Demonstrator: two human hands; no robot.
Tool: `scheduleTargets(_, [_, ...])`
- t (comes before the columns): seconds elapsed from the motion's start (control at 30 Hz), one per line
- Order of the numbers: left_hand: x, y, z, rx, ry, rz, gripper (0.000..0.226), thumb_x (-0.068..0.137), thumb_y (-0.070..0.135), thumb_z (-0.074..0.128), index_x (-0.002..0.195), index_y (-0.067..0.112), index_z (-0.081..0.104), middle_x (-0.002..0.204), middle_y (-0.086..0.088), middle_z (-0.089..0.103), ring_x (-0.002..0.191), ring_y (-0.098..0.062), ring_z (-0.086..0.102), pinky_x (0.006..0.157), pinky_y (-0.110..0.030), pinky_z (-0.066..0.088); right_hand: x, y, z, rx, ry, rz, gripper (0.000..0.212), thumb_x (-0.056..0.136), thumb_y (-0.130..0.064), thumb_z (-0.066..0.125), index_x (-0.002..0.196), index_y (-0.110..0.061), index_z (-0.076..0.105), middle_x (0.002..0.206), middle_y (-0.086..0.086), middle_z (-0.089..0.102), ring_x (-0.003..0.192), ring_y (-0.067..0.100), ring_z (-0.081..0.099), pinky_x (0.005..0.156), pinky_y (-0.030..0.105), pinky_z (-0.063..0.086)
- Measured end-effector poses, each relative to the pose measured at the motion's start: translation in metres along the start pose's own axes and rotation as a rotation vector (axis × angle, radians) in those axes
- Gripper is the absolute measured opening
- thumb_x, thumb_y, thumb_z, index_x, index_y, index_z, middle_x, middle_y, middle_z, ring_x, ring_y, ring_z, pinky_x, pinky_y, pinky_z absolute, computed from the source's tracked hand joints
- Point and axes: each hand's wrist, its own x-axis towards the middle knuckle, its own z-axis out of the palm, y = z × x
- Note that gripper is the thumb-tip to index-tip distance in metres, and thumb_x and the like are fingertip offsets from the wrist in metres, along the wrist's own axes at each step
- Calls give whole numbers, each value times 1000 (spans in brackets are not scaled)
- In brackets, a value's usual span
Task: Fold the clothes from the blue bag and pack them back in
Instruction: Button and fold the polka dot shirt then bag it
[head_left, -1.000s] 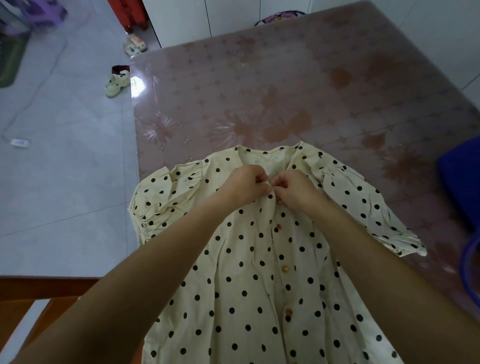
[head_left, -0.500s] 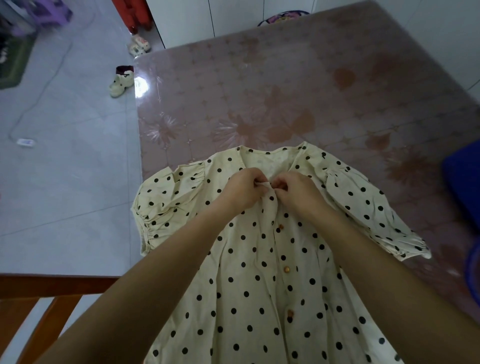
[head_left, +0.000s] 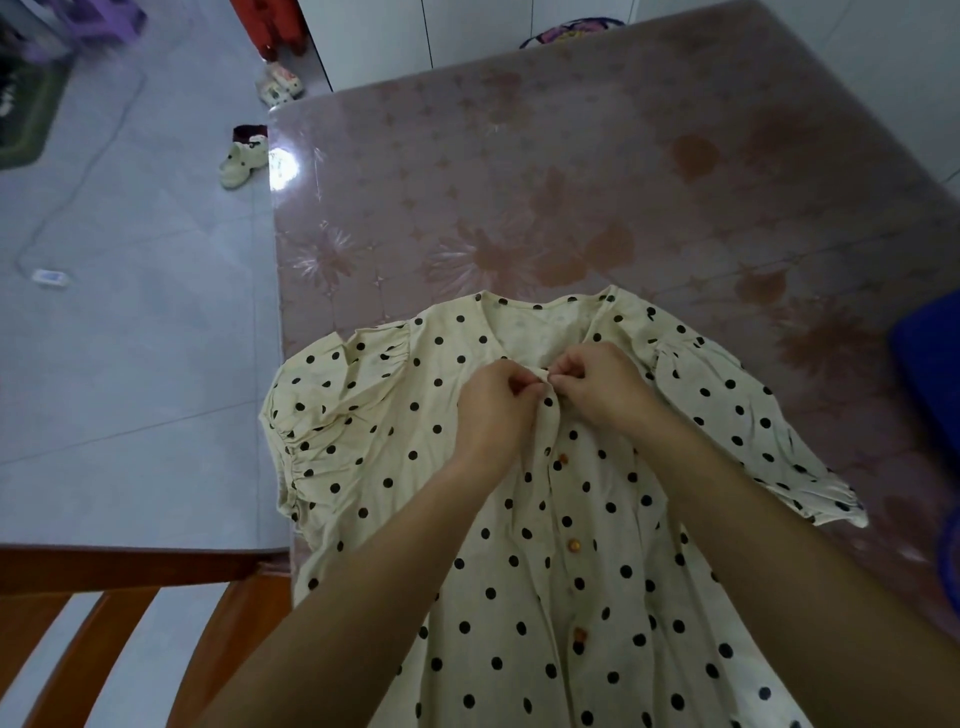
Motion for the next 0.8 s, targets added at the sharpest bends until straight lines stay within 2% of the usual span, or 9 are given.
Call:
scheduleTargets(0.1, [0,3,-1,-47,-5,-10,4,83,19,68,79,19,69,71,8,65,68,-8,61,68,-23,50,2,0,-2,52,-36,27,10,88,-11,59,82,-17,66,83,-3,65,84,15,61,82,31,51])
scheduleTargets(0.2, [-2,4,-1,-36,-17,-10,7,84,18,68,77,20,69,70,9,64,66,-6,60,66,-20,49,2,-1,-4,140,-57,60,20,89,-10,59,73,-21,62,72,-4,63,71,10,59,75,27,51])
scheduleTargets(0.27, [-4,3,1,-60,-6,-9,7,85,17,66,78,19,68,71,10,63,67,-4,60,67,-18,48,2,-1,-4,147,-57,50,20,89,-11,60,72,-24,61,73,-6,63,72,9,59,74,25,50])
scheduleTargets(0.43, [-7,1,4,-63,17,-14,5,87,17,64,90,15,67,78,12,62,74,0,58,70,-13,45,-1,2,1,175,25,48,5,84,-13,66,85,-14,70,84,-1,70,82,15,66,80,32,54])
scheduleTargets(0.63, [-6,4,3,8,-9,19,7,88,14,61,85,18,66,75,13,60,72,1,56,66,-10,42,-1,6,7,65,43,28,13,86,-18,63,88,-10,73,81,5,71,76,21,67,77,41,56])
scheduleTargets(0.73, [-5,5,3,38,-1,30,10,88,14,60,81,14,67,76,7,64,73,-5,60,67,-16,48,-3,7,3,62,26,4,26,87,-23,59,84,-1,72,79,14,71,75,32,66,70,42,56])
scheduleTargets(0.8, [-4,5,3,82,-14,47,12,88,13,58,81,14,69,75,5,67,70,-7,62,66,-22,51,-7,5,-2,120,-5,-2,27,86,-32,64,84,-7,75,85,3,74,78,22,68,71,35,56])
